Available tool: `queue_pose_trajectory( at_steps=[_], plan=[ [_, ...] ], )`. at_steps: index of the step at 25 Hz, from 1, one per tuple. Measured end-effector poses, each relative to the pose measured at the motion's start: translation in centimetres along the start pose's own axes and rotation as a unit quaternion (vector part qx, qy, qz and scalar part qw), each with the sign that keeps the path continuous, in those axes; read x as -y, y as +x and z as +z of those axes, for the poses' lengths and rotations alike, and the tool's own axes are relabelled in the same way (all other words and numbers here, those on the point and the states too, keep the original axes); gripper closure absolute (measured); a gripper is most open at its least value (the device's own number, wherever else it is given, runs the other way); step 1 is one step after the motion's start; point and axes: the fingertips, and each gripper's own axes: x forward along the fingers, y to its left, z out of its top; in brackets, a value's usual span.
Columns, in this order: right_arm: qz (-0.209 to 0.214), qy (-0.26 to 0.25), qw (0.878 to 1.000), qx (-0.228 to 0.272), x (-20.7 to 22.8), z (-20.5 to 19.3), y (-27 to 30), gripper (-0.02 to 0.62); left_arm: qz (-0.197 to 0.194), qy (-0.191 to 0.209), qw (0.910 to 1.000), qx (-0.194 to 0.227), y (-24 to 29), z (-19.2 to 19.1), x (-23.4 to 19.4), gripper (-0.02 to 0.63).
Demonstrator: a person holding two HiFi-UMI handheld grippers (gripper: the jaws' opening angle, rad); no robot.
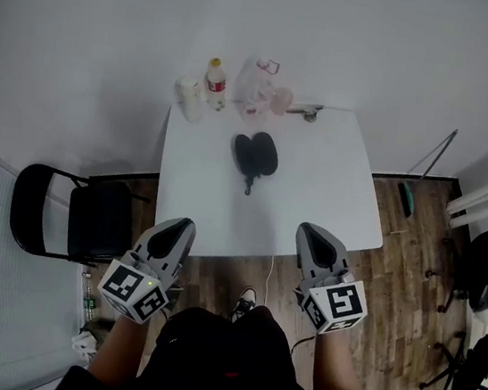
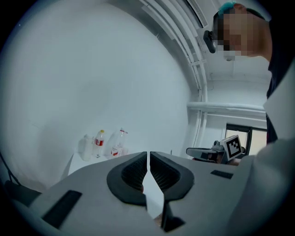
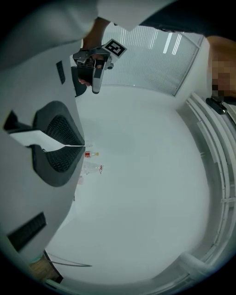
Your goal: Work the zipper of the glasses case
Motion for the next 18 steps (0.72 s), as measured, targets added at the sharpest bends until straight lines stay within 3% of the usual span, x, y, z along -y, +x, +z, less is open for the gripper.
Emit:
queue_pose_trajectory(
  at_steps=[8,17,18],
  plan=[
    [0.003,0.031,0.999,-0.034,7.6,-3.7,3.3,0.574,0.009,-0.016,0.9996,-0.021,7.3,-1.4,0.2,0.569],
    [-0.021,0.04,0.996,-0.078,9.8,-6.5,7.9,0.569,-0.011,-0.023,0.9993,-0.028,10.6,-1.1,-2.5,0.569],
    [-0.024,0.042,0.995,-0.082,10.0,-6.6,8.5,0.539,-0.015,-0.027,0.9992,-0.026,10.9,-0.8,-3.0,0.569]
  ],
)
